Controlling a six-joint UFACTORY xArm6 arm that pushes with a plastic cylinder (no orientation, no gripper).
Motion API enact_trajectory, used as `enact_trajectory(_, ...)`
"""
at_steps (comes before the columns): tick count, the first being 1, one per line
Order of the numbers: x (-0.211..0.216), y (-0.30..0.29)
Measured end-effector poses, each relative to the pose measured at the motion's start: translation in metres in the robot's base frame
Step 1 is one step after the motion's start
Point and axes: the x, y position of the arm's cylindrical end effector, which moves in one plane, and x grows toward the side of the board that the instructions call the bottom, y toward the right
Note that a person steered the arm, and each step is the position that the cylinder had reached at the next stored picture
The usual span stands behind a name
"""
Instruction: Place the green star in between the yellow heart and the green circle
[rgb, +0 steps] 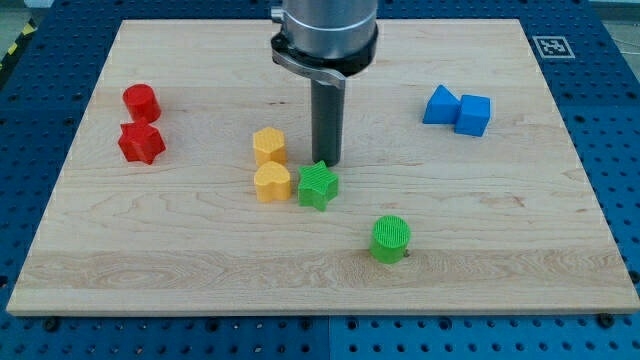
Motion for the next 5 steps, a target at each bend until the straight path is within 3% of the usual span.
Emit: enact_trajectory(5, 0.028, -0.016)
